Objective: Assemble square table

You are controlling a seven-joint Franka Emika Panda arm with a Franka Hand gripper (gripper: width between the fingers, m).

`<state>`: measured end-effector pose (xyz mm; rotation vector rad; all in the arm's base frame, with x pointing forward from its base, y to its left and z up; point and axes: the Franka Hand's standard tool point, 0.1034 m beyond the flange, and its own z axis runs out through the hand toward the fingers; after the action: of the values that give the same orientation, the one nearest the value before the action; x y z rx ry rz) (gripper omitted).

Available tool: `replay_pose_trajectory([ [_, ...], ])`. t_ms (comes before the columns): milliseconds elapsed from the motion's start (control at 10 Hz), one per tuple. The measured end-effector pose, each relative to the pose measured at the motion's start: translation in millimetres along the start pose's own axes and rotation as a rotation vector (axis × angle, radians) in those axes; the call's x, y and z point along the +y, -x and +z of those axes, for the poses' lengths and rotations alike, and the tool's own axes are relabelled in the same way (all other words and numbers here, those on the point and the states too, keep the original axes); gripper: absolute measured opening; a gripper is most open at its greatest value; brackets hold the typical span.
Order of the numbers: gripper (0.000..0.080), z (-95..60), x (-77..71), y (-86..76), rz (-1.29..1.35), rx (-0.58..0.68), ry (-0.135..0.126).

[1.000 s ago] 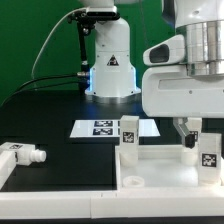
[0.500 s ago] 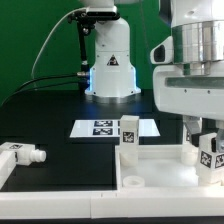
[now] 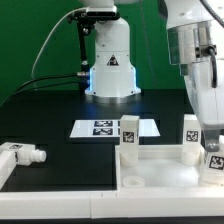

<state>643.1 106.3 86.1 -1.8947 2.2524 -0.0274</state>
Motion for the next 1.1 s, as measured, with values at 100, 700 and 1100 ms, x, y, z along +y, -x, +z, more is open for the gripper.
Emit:
replay_pose_trajectory([
  [100, 0.0301, 0.5, 0.3, 0.0, -0.024, 0.0, 0.001],
  [700, 0.0648, 6.0, 3.5, 0.1, -0.764, -0.003, 0.011],
  [1100, 0.0649, 4.9, 4.0, 2.6, -1.35, 0.038, 0.055],
])
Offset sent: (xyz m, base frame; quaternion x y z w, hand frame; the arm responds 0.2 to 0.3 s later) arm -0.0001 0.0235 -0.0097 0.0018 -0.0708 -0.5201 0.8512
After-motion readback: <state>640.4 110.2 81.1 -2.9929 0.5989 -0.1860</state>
